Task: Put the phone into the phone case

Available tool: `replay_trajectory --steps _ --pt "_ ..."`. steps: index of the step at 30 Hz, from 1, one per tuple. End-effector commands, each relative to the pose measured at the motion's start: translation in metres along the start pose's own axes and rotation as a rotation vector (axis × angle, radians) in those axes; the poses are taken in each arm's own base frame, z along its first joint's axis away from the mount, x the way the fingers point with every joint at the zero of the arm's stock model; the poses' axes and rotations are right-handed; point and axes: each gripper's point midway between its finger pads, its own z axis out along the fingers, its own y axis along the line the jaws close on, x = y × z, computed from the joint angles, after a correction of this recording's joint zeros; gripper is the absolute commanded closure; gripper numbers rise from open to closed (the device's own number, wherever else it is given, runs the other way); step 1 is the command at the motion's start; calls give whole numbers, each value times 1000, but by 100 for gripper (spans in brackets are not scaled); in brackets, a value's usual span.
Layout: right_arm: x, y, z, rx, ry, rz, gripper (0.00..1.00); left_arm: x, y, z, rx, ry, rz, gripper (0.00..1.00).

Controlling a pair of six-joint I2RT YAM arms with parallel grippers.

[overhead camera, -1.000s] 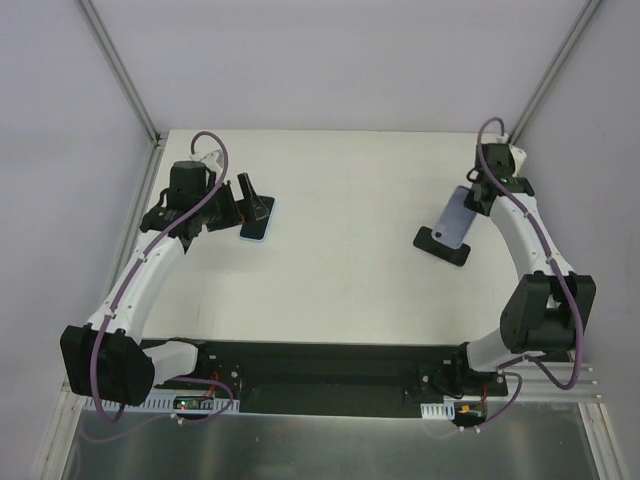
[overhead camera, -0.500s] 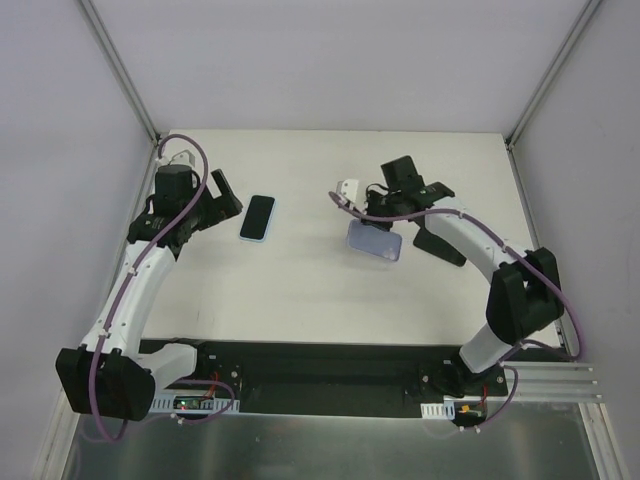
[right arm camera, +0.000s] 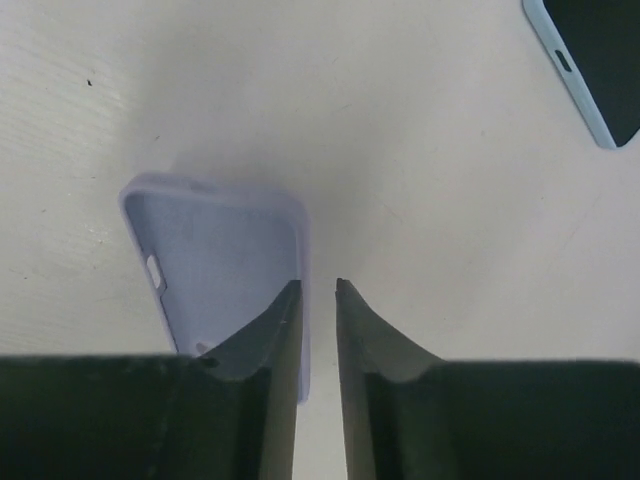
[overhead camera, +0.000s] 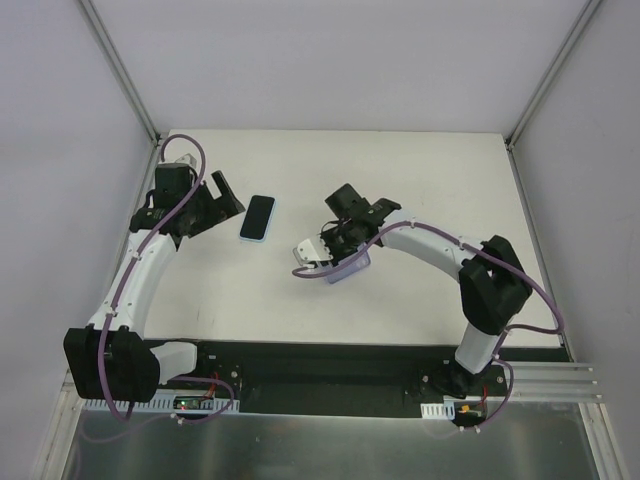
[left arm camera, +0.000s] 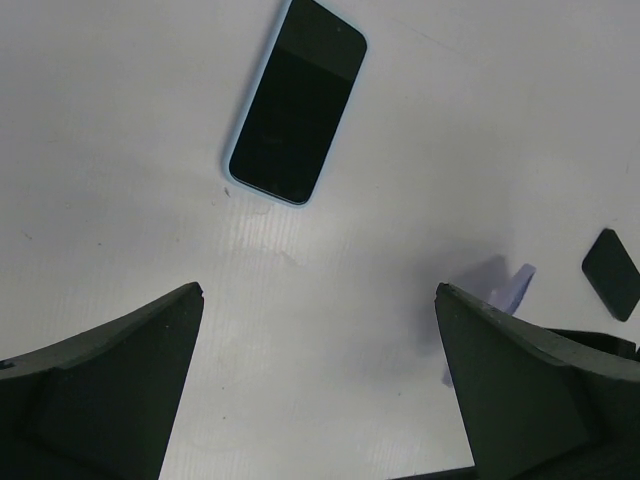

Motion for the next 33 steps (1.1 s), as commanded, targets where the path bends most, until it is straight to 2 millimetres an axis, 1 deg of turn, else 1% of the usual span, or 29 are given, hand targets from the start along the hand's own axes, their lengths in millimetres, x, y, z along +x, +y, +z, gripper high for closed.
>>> replay_trajectory --steps 1,4,6,7,8,9,10,11,12,13,14,15,16,17,18,19,20,21,22,23,24,25,27,28,29,30,31,32,33 --pt "0 -2 -4 2 14 -39 67 3 -15 -3 97 25 48 1" --pt "4 -6 -12 34 30 18 55 8 -18 -2 117 48 64 1" --pt "-2 -6 -21 48 -13 71 55 10 -21 -1 131 62 69 1" --pt "3 -5 -28 60 -33 141 55 12 -24 -1 145 68 81 1" --pt "-3 -7 -36 90 -80 177 55 12 -28 -2 159 72 97 1" --pt "0 -11 -43 124 -97 241 55 14 -31 -1 168 80 114 1" --pt "12 -13 -53 170 -110 393 55 20 -39 -1 186 92 152 1" --pt "11 -21 -66 246 -156 457 55 24 -44 -2 197 102 165 2" --pt "15 -25 -76 294 -176 534 54 28 -48 -1 206 114 178 3" --pt "23 -30 -92 360 -209 732 52 36 -56 -1 229 133 201 3" --pt "31 -38 -101 415 -213 815 51 42 -63 -2 254 154 213 5" --pt "34 -45 -112 441 -232 885 51 48 -68 -1 273 180 217 7" --pt "51 -47 -119 459 -225 992 52 52 -72 -2 288 197 204 8" --pt "63 -43 -121 472 -195 1137 54 59 -81 -4 316 216 217 9" --pt "72 -55 -134 524 -186 1215 58 62 -84 -3 320 221 228 10" --pt "103 -53 -132 552 -135 1340 74 65 -88 -4 324 222 242 11" --pt "124 -49 -137 604 -85 1536 84 72 -93 -4 329 230 262 11" --pt "139 -48 -139 618 -67 1642 90 74 -96 -2 329 236 271 12" --pt "172 -49 -144 636 -56 1765 97 78 -98 -2 338 247 269 15" --pt "172 -43 -138 548 -101 1856 99 81 -102 -1 352 258 273 16" --pt "179 -42 -137 527 -134 1950 99 87 -109 1 375 273 285 16" --pt "202 -38 -138 539 -134 2043 99 92 -115 0 410 292 297 17" --pt "224 -30 -139 598 -99 2199 99 102 -129 5 448 305 342 18" --pt "242 -20 -140 635 -65 2274 99 105 -132 10 447 299 369 19" --pt "252 -13 -140 666 -37 2320 98 107 -136 15 452 295 384 21" --pt "259 -10 -139 682 -25 2358 98 114 -138 25 453 315 398 21" --pt "267 -4 -137 695 -3 2394 99 118 -148 28 484 314 429 22" --pt "279 1 -141 763 70 2403 99 121 -151 32 489 323 442 22" --pt "284 6 -143 785 115 2414 99 130 -150 42 482 350 459 24"
